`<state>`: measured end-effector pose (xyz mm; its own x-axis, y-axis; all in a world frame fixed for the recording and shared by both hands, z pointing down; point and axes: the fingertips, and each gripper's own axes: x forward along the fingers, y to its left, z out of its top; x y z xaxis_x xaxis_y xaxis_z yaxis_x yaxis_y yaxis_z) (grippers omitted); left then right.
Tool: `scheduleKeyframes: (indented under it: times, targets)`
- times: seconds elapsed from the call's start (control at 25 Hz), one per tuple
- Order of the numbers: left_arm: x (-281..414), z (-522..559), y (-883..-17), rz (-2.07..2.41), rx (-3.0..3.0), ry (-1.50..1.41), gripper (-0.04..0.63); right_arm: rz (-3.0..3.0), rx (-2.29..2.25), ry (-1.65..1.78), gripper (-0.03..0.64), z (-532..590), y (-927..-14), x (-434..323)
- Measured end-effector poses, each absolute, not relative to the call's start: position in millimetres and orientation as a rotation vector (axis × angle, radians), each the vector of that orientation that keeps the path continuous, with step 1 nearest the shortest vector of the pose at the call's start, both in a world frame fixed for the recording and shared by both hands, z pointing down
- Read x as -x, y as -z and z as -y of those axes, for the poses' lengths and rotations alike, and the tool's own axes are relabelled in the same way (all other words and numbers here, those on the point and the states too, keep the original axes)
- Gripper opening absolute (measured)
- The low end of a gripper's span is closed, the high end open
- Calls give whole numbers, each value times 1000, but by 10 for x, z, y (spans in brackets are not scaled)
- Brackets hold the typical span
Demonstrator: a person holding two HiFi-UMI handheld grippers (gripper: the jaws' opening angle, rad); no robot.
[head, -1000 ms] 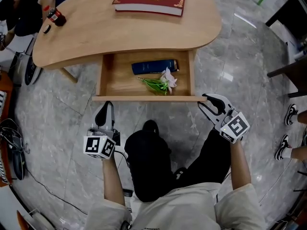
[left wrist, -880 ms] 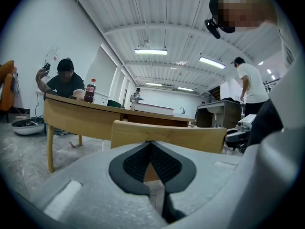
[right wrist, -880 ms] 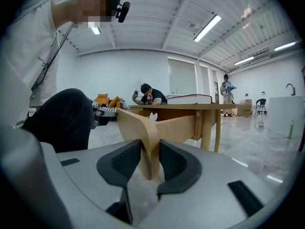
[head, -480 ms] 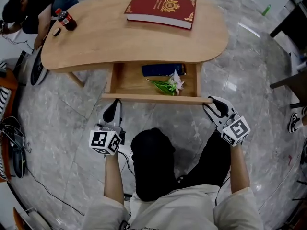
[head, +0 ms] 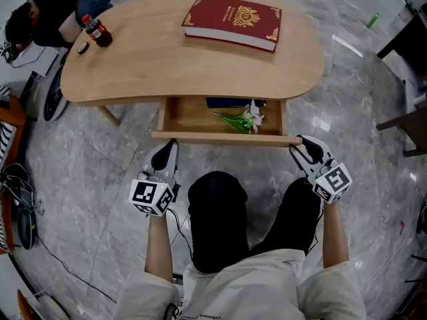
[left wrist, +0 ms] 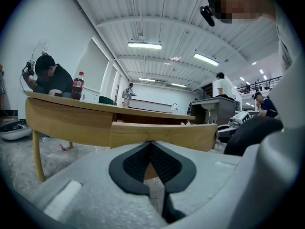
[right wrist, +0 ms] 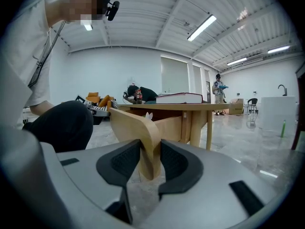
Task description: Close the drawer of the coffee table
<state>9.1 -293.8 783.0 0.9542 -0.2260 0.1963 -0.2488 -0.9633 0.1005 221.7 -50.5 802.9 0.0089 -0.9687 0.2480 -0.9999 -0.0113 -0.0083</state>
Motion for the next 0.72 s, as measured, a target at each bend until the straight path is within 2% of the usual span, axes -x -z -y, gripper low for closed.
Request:
scheduleKeyframes:
  times: [0.72]
  targets:
    - [-288, 3062, -7774, 298, -3033, -302, 9, 2085, -2100, -263, 140, 655, -7963, -2431]
